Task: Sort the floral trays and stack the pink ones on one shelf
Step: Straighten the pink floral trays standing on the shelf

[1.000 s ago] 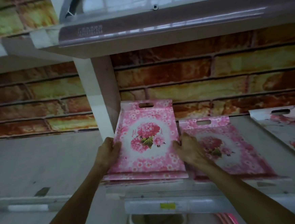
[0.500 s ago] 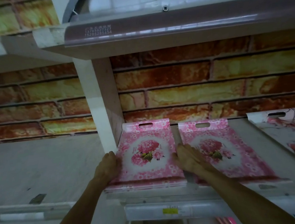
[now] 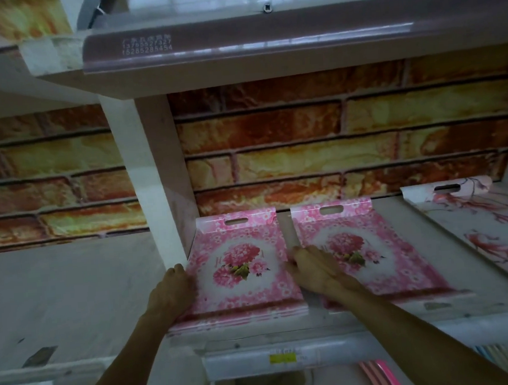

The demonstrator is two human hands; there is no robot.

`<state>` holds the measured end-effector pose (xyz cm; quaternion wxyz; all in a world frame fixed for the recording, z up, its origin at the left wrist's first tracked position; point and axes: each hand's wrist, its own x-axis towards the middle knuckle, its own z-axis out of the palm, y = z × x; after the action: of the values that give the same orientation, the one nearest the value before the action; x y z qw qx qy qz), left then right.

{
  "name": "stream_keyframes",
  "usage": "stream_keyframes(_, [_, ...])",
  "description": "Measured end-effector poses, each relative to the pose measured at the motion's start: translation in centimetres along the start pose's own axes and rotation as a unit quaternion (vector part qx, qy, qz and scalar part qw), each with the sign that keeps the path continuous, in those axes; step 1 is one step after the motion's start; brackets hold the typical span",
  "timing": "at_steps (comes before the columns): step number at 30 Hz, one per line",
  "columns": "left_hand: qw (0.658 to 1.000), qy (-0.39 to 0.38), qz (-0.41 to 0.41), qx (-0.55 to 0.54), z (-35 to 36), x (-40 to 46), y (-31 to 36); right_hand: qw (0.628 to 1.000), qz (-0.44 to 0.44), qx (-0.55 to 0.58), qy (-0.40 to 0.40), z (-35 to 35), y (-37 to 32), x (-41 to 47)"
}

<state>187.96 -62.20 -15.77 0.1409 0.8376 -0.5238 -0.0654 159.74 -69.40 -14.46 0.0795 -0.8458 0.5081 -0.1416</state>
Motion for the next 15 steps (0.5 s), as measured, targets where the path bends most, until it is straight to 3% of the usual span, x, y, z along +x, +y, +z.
stream_keyframes(9, [0.992, 0.059, 0.056, 0.098, -1.0, 0.0, 1.1, 0.993, 0.009, -0.028, 0.111, -4.1, 5.0, -5.6])
stream_keyframes(15, [0.976, 0.075, 0.145, -0.147, -2.5, -1.0, 6.9, 0.985, -0.007, -0.021, 0.172, -4.1, 8.8, -9.4])
